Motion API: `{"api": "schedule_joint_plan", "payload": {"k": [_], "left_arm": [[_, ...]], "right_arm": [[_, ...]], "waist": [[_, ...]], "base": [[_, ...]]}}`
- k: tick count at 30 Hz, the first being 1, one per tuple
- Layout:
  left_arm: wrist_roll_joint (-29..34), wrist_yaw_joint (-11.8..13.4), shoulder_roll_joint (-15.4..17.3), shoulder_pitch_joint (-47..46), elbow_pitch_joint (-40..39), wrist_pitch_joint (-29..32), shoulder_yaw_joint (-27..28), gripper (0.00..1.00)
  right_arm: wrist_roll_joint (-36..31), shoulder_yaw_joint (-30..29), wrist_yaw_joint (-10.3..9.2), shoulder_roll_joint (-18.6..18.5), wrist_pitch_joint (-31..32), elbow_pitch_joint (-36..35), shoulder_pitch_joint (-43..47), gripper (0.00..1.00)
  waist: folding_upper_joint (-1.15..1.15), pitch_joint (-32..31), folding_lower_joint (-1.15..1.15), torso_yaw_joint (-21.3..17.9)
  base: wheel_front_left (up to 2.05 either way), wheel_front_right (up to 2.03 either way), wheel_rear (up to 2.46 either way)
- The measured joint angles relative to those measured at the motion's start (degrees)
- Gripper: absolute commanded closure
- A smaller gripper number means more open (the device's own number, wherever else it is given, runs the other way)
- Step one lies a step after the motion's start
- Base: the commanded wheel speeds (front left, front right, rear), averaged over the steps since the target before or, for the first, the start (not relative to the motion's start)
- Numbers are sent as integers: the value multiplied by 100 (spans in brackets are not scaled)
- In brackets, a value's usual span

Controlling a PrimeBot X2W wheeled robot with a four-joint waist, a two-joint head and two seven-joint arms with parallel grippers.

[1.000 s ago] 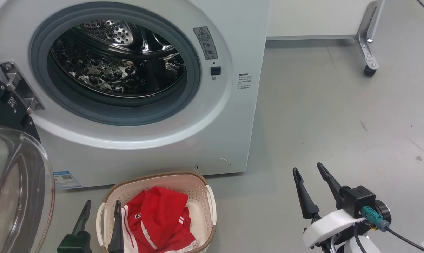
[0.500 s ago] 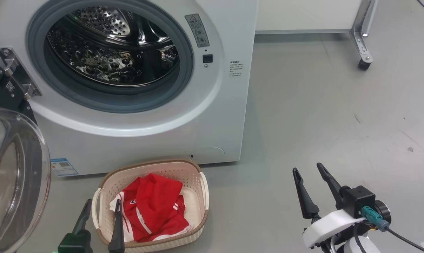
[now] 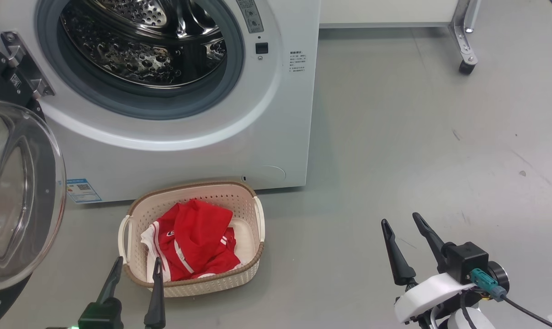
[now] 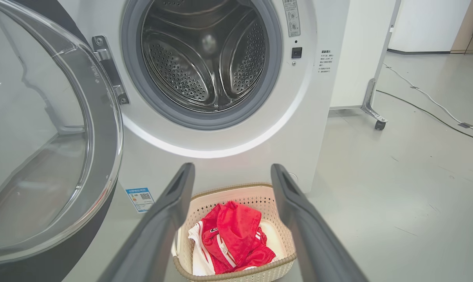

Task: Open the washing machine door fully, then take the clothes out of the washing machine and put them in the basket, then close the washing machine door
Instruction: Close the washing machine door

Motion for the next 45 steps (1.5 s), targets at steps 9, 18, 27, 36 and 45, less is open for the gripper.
{"api": "schedule_joint_plan", "payload": {"k": [9, 18, 27, 36, 45], "left_arm": [[0, -1, 0, 0, -10, -1, -14, 0], [-1, -1, 0, -1, -9, -1, -21, 0], [-1, -1, 0, -1, -9, -1, -23, 0], [-1, -1, 0, -1, -9, -1, -24, 0], [-1, -1, 0, -1, -11, -2, -31, 0]], "right_arm": [[-7, 0, 1, 0, 0, 24, -1, 0], [-14, -3, 1, 1, 0, 63, -1, 0], [-22, -12, 1, 1, 0, 102, -1, 0], [-22, -15, 1, 1, 0, 116, -1, 0], [-57, -51, 1, 1, 0, 116, -1, 0]], "waist": [[0, -12, 0, 28], [0, -47, 0, 35], [0, -79, 0, 44], [0, -80, 0, 63], [0, -60, 0, 114]], "base": [[-72, 72, 0], [-32, 32, 0], [-2, 2, 0], [0, 0, 0], [0, 0, 0]]}}
